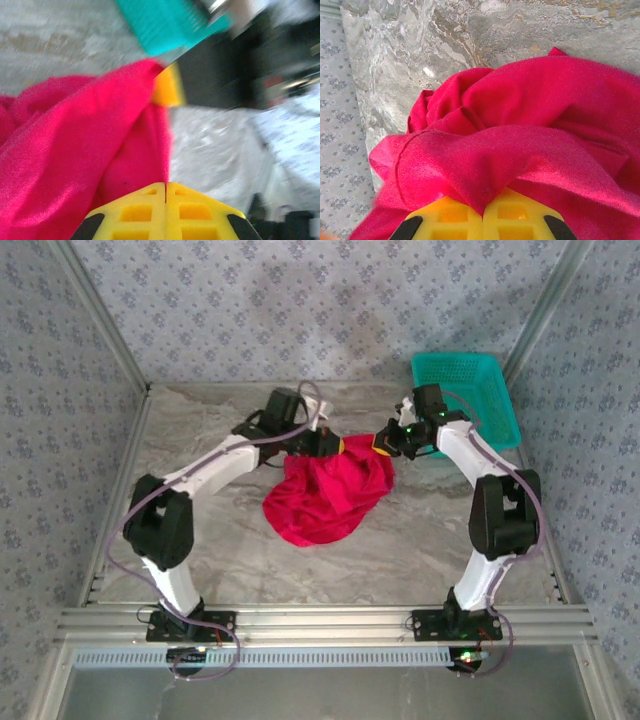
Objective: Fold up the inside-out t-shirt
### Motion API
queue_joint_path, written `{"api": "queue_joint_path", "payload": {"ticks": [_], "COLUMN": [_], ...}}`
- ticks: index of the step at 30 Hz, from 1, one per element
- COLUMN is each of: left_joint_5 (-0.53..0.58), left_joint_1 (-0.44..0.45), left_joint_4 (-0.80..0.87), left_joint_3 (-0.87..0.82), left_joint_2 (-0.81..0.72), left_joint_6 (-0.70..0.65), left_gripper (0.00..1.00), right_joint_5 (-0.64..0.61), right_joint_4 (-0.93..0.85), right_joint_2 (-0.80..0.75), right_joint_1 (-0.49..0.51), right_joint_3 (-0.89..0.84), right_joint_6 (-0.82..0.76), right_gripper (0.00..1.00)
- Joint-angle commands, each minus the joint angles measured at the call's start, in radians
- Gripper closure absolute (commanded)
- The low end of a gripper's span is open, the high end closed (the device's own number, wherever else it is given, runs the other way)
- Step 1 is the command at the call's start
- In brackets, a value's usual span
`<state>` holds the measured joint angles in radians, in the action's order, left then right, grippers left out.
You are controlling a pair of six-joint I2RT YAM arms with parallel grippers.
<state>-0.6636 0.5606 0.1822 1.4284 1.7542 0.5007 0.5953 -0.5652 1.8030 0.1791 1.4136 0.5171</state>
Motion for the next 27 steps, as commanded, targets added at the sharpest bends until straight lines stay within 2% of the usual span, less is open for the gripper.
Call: {"api": "queue_joint_path", "payload": {"ticks": [1, 3, 6, 9, 10, 14, 20, 27], "left_joint_5": [-0.218, -0.25, -0.251, -0.232, -0.214, -0.086, 0.121, 0.364], "left_joint_1": [-0.059, -0.077, -0.083, -0.084, -0.083, -0.046, 0.077, 0.215], "left_joint_4": [-0.23, -0.291, -0.295, -0.276, -0.26, -0.113, 0.067, 0.333], "left_joint_3": [-0.062, -0.107, -0.149, -0.172, -0.174, -0.154, -0.059, 0.208], "left_joint_2": [-0.09, -0.097, -0.086, -0.063, -0.06, -0.059, -0.018, 0.192], "left_joint_6": [0.243, 0.279, 0.271, 0.256, 0.244, 0.111, -0.028, -0.115], "left_gripper": [1.0, 1.0, 1.0, 1.0, 1.0, 0.77, 0.57, 0.5], "right_joint_5": [-0.064, -0.085, -0.14, -0.221, -0.24, -0.265, -0.314, -0.281], "right_joint_4": [-0.066, -0.066, -0.082, -0.101, -0.105, -0.103, -0.051, -0.01], "right_joint_2": [0.061, 0.065, 0.021, -0.052, -0.075, -0.153, -0.281, -0.351], "right_joint_1": [-0.01, -0.007, 0.007, 0.04, 0.051, 0.077, 0.045, -0.065], "right_joint_3": [0.048, 0.057, 0.052, 0.029, 0.019, -0.065, -0.264, -0.364], "right_joint_6": [-0.052, -0.052, -0.062, -0.082, -0.091, -0.09, -0.017, 0.006], "right_gripper": [0.91, 0.83, 0.6, 0.48, 0.48, 0.49, 0.48, 0.47]}}
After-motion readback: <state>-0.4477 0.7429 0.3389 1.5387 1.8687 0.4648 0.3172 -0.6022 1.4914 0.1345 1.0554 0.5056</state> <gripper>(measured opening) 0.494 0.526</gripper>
